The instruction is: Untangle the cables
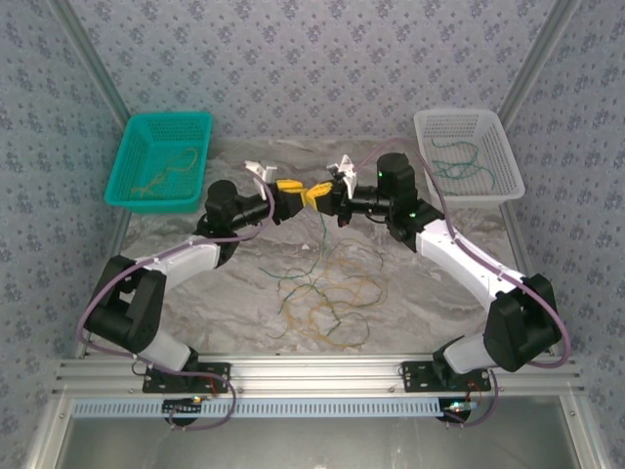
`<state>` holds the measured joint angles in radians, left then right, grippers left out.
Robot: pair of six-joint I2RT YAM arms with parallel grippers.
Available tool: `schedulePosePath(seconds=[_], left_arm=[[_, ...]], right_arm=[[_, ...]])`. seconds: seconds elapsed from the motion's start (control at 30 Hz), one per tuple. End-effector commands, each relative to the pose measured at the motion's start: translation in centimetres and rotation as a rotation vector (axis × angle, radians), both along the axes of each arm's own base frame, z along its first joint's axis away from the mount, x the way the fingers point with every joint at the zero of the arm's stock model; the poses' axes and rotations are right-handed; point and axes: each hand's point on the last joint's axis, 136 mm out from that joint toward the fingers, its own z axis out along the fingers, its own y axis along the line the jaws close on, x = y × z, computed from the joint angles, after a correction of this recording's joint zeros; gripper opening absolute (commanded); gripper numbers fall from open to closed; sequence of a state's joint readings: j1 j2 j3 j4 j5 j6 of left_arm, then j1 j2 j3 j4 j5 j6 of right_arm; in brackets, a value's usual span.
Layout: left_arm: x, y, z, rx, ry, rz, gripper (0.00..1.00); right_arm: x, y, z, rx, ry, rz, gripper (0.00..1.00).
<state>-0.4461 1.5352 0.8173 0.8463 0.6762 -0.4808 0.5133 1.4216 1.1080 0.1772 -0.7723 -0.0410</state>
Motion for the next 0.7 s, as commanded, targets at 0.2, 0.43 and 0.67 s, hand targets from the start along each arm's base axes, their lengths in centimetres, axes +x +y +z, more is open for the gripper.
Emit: schedulePosePath(seconds=[0.2, 0.43, 0.67], left_arm=[[-0.1, -1.0, 1.4, -0.041, -0.018, -0.059, 0.00], [1.2, 0.2, 2.0, 0.015, 0.055, 0.094, 0.00], [0.7, 1.0, 2.6, 0.197, 0.022, 0.336, 0.00]], right_arm=[[1.3, -0.1, 2.2, 0.037, -0.056, -0.081, 0.00], [1.8, -0.6, 1.8, 0.014, -0.020, -0.134, 0.00], [0.7, -1.0, 1.7, 0.027, 0.009, -0.142, 0.59]])
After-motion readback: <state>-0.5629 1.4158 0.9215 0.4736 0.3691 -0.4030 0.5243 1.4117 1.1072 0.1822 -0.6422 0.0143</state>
